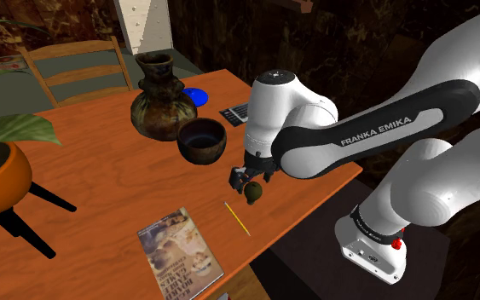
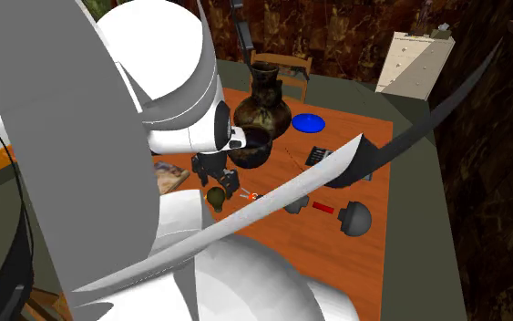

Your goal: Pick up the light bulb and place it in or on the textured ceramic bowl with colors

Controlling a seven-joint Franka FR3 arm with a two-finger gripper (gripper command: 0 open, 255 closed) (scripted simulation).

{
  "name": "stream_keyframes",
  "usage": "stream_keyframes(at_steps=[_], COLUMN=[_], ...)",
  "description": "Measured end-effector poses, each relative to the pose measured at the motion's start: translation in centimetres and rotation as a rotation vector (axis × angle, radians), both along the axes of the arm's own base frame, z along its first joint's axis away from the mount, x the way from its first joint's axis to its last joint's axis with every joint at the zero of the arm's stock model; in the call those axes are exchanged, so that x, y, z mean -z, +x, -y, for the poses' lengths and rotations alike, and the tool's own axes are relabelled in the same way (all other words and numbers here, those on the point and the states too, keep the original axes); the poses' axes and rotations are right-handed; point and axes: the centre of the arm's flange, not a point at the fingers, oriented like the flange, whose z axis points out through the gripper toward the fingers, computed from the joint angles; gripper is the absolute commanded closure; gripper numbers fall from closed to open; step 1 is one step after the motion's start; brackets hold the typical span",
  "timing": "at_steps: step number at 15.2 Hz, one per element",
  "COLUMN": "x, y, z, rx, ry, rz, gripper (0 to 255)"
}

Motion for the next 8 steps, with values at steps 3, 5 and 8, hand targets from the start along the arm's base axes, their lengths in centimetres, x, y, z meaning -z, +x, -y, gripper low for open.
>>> stream_keyframes(at_steps=[3, 5, 8], x=[1.6, 1.9, 2.0], y=[0.0, 0.0, 0.0], z=[-0.1, -0.1, -0.1], rx=[0.0, 0.0, 0.0], ry=[0.0, 0.0, 0.0], rz=[0.0, 0.0, 0.0], gripper=[0, 0, 0])
